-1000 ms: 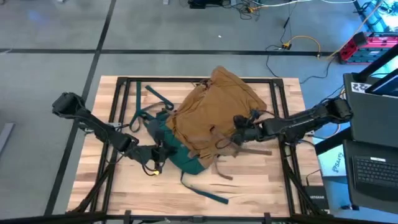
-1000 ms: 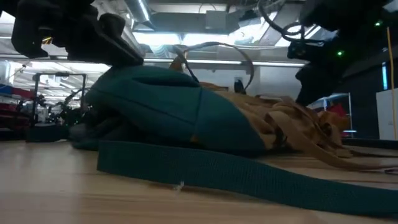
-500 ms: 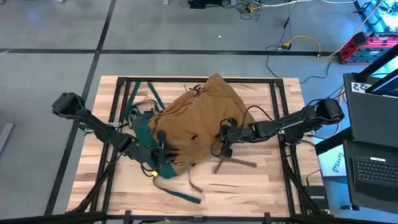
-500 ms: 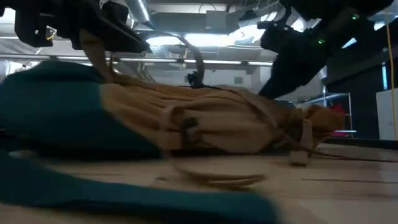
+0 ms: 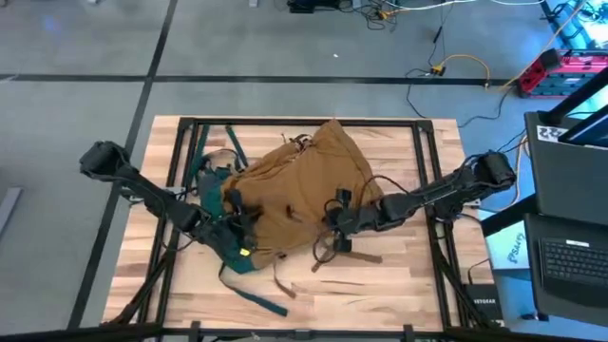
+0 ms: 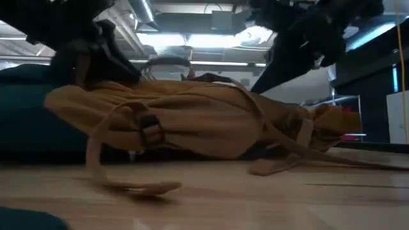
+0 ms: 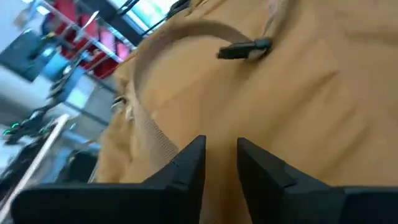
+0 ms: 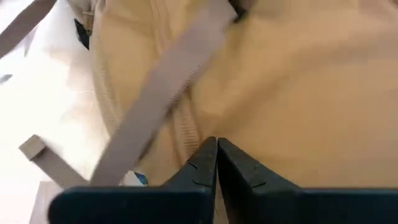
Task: Unpack backpack
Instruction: Open the brown backpack
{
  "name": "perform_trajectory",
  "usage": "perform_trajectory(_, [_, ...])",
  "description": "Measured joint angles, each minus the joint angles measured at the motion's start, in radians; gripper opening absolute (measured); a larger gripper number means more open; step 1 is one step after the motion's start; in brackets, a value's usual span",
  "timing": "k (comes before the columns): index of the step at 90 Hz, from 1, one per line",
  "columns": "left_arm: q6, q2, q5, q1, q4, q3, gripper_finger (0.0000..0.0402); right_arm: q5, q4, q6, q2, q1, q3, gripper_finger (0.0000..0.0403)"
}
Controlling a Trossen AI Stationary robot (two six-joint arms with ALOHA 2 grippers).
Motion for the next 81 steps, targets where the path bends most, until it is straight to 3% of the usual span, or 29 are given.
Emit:
perform_trajectory(18, [-0.052, -0.040, -0.081, 0.000, -0.082, 0.000, 0.0076, 0.200, -0.177, 0.013, 0.000, 0.035, 0.058, 0.0000])
perform_trajectory(40, [-0.130, -0.084, -0.123, 0.000, -0.174, 0.000, 0.0076, 0.394, -0.454, 0.224, 0.000, 0.034, 0.061, 0.0000])
perform_trajectory(62, [-0.169, -0.106, -0.124, 0.000, -0.220, 0.000, 0.0076, 0.445, -0.682, 0.450, -0.002, 0.033, 0.050, 0.0000])
perform_trajectory(81, [-0.179, -0.107, -0.126, 0.000, -0.230, 0.000, 0.0076, 0.335, -0.692, 0.563, -0.002, 0.013, -0.040, 0.0000])
